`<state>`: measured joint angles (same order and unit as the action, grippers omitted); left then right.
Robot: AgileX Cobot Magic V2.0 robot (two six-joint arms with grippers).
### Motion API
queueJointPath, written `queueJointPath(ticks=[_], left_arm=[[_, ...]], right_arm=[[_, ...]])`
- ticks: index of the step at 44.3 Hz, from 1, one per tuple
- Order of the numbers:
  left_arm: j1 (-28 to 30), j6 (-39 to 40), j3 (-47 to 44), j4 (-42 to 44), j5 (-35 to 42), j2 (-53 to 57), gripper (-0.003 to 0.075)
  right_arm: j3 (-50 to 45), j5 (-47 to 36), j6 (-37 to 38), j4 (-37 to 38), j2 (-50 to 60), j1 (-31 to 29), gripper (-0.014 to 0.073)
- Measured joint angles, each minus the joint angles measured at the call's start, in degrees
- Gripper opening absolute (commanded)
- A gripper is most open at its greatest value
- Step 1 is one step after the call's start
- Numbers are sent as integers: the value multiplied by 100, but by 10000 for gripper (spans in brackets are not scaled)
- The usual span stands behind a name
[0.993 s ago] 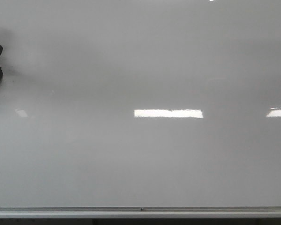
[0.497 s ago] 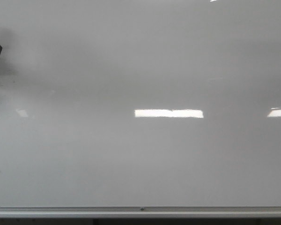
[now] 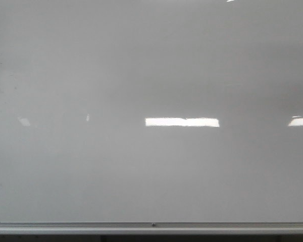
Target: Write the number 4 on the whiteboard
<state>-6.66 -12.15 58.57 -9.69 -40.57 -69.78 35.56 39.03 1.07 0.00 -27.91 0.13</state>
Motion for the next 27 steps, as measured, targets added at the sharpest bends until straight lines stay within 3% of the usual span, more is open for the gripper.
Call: queueJointPath(ticks=[12, 27], left_arm=[[-1099, -744, 600, 0, -1920, 272, -20], [-2719, -1475, 844, 0, -2847, -17, -20]], right_arm=[[0, 0, 0, 0, 0, 0, 498], [0, 0, 0, 0, 0, 0, 498]])
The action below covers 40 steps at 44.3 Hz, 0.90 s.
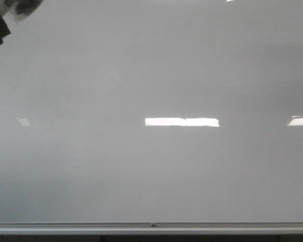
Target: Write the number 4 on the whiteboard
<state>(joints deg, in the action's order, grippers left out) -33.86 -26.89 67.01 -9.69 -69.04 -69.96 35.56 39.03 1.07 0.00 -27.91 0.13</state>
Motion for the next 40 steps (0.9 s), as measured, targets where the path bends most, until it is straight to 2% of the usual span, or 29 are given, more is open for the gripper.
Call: queueJointPath(ticks=[8, 14, 19, 24, 31, 34, 40], left_arm=[[-641, -81, 0, 0, -66, -322, -20], [-1086, -160, 17, 12, -66, -662, -20], [-1424, -424, 40, 35, -66, -913, -20], [-1711, -641, 176, 112, -66, -1156, -20], [-1886, -691, 556, 190, -66, -1303, -20], [-1942, -691, 669, 202, -44, -1315, -20], [-2012, -691, 734, 202, -6, -1315, -20]], right_arm=[[46, 103, -71, -201, -35, 0, 498], [414, 812, -668, -774, -341, 49, 498], [777, 1463, -1745, -1597, -735, 176, 498], [1018, 1979, -3319, -2498, -1210, 495, 498], [1105, 2192, -5009, -3014, -1656, 1114, 498], [1105, 2179, -5407, -3080, -1802, 1431, 498], [1105, 1845, -5644, -3103, -2080, 1999, 498]])
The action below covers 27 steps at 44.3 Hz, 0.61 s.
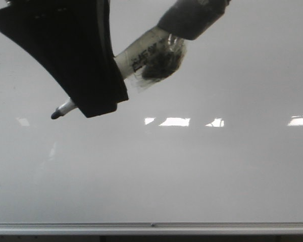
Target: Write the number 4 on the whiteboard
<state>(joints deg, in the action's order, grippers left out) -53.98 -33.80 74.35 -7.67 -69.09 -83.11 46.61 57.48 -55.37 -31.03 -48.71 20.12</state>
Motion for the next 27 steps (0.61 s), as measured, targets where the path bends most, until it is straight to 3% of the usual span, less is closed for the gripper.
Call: queueJointPath(ticks=[12, 27], left_arm=[[-4, -2, 0, 79, 8, 0, -20], [-4, -153, 2, 94, 22, 0, -20]], right_arm=[[486, -392, -53, -17, -844, 892, 498], [1247, -268, -53, -65, -1723, 1474, 498]])
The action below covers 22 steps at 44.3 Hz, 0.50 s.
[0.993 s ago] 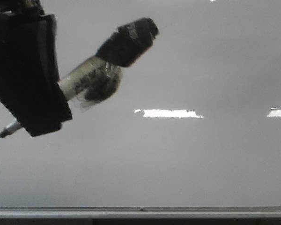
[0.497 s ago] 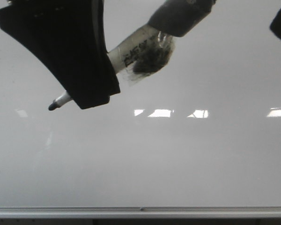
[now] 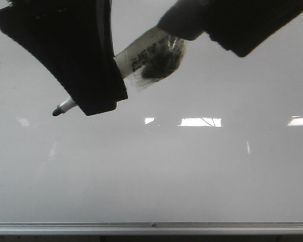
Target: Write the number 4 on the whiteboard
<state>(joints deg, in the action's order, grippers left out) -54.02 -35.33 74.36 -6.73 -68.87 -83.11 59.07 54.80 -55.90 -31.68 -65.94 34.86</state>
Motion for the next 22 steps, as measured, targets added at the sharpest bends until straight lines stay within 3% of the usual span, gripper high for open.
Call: queueJointPath(ticks=[10, 22], left_arm=[[-9, 0, 0, 0, 15, 0, -20], [-9, 0, 0, 0, 151, 0, -20]], right_arm=[[47, -32, 0, -150, -160, 157, 452], [59, -10, 0, -265, -169, 157, 288]])
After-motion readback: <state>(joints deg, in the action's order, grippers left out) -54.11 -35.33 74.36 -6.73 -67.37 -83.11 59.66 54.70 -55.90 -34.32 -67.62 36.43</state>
